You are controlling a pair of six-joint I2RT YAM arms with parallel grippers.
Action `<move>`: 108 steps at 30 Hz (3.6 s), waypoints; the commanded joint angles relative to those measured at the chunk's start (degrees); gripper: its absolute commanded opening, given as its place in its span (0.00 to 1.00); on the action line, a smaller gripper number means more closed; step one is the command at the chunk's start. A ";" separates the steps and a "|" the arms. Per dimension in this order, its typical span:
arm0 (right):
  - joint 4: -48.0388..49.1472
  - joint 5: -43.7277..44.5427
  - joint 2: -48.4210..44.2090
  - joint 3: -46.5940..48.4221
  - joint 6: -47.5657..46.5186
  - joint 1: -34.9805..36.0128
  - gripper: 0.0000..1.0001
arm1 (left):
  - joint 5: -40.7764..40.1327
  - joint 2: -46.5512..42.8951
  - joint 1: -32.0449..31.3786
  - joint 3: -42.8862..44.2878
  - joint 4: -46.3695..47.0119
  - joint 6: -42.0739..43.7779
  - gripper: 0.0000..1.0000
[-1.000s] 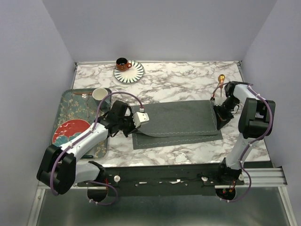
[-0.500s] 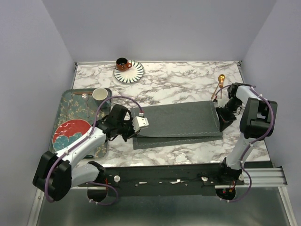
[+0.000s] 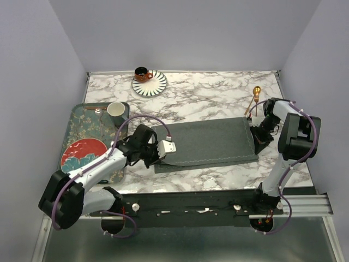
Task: Fold the napkin into a case and place the utensils inside
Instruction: Fold and flatten the napkin at the center of the board, then smooth out the rectangle-folded napkin at the center of the board.
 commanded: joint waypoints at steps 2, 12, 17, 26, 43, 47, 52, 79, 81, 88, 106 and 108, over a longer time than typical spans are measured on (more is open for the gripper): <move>1.76 1.71 1.27 -0.37 -1.06 -0.44 0.01 | -2.83 1.13 -2.18 -1.16 -2.62 3.47 0.00; 2.11 1.63 1.19 -1.33 -1.32 -0.44 0.01 | -3.89 0.61 -5.26 -1.16 -5.61 6.20 0.00; 1.85 1.45 0.40 -1.60 -1.49 -0.44 0.01 | -4.06 -0.27 -5.70 -0.72 -6.67 6.20 0.00; 1.76 1.80 0.57 -0.72 -1.58 -0.44 0.01 | -4.33 -0.45 -6.58 -0.19 -7.99 6.99 0.00; -0.26 0.84 -1.36 -0.63 -2.55 -0.44 0.01 | -2.04 -2.74 -6.85 1.21 -10.63 6.90 0.00; -0.09 1.01 -1.19 -0.81 -2.46 -0.44 0.01 | -1.95 -2.21 -7.20 1.48 -11.24 7.52 0.00; -0.35 0.83 -1.36 -0.37 -2.37 -0.44 0.01 | -1.34 -2.38 -7.64 2.00 -11.68 7.61 0.00; -7.12 -6.44 -4.70 11.04 -5.45 -0.44 0.71 | -4.06 -4.14 -9.49 8.85 -20.48 9.55 0.48; -8.16 -9.00 -3.31 14.29 -5.28 -0.44 0.69 | -5.02 -2.83 -8.96 10.70 -18.37 5.86 0.48; -6.25 -14.11 1.36 22.13 -3.78 3.41 0.60 | -8.37 11.14 -7.11 18.26 -16.25 -1.88 0.36; 6.59 -5.14 5.06 8.43 -0.44 6.59 0.54 | -17.07 34.96 -2.54 29.86 -14.76 7.61 0.34; 7.12 -4.70 4.27 4.92 -0.09 6.59 0.54 | -17.24 36.89 -2.01 31.79 -14.67 7.35 0.34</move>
